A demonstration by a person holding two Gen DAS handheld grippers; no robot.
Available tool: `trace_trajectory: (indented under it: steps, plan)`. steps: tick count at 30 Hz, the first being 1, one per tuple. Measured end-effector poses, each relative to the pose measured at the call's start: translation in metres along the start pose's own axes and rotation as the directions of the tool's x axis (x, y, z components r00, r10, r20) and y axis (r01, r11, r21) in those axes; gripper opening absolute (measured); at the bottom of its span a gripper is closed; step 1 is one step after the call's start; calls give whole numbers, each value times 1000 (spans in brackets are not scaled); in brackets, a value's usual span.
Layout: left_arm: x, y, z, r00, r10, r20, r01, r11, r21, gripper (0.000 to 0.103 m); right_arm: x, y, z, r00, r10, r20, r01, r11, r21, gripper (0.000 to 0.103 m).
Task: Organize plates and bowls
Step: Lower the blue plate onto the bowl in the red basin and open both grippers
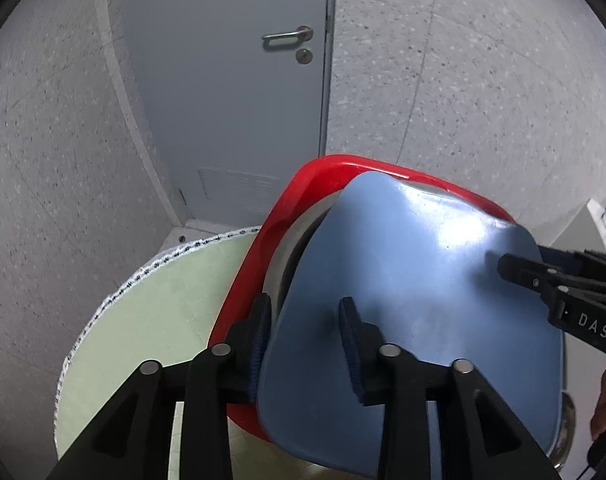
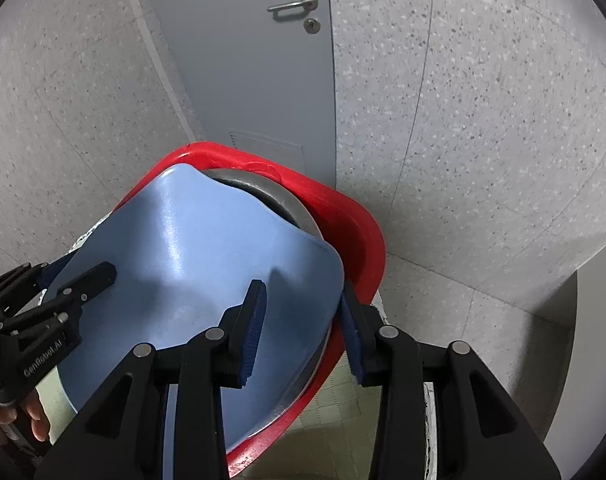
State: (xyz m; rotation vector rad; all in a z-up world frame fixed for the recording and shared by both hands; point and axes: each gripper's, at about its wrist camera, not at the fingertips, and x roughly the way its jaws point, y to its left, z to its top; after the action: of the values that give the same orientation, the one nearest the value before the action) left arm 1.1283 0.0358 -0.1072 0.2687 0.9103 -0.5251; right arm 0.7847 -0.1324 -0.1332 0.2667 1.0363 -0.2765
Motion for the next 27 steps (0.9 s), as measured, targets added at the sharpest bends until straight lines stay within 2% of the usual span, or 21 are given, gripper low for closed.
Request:
trace_trajectory:
  steps: [2, 4, 5, 6, 10, 12, 14, 22, 25, 27]
  plan:
    - [-4, -10, -5, 1000, 22, 5, -22, 999, 23, 40, -1, 4, -1, 1000, -19, 4, 19, 1000, -10, 40]
    - [-5, -17, -6, 1000, 13, 11, -13, 999, 31, 49, -2, 6, -2, 1000, -19, 11, 19, 1000, -11, 45]
    - [-5, -20, -7, 1000, 10, 13, -10, 999, 30, 56, -3, 7, -3, 1000, -15, 5, 15, 1000, -15, 50]
    - [-5, -22, -8, 1000, 11, 17, -12, 999, 32, 63, -4, 8, -4, 1000, -5, 8, 5, 1000, -18, 51]
    - [-9, -24, -14, 999, 12, 31, -13, 999, 34, 70, -8, 7, -5, 1000, 10, 23, -10, 1000, -13, 58]
    - [-13, -25, -15, 999, 11, 43, -12, 999, 33, 82, -12, 4, -4, 999, 2, 42, -2, 1000, -6, 66]
    - [-18, -26, -18, 998, 17, 63, -19, 999, 34, 86, -19, 0, -3, 997, -9, 71, 9, 1000, 2, 75]
    - [-54, -33, -39, 981, 111, 156, -113, 994, -1, 96, -51, -19, -17, 991, 24, 135, -30, 999, 43, 78]
    - [-74, -38, -49, 966, 159, 203, -157, 987, -26, 97, -67, -25, -27, 987, 51, 155, -59, 997, 47, 79]
    - [-90, -43, -60, 949, 195, 246, -188, 981, -54, 102, -79, -28, -37, 983, 73, 168, -81, 996, 40, 80]
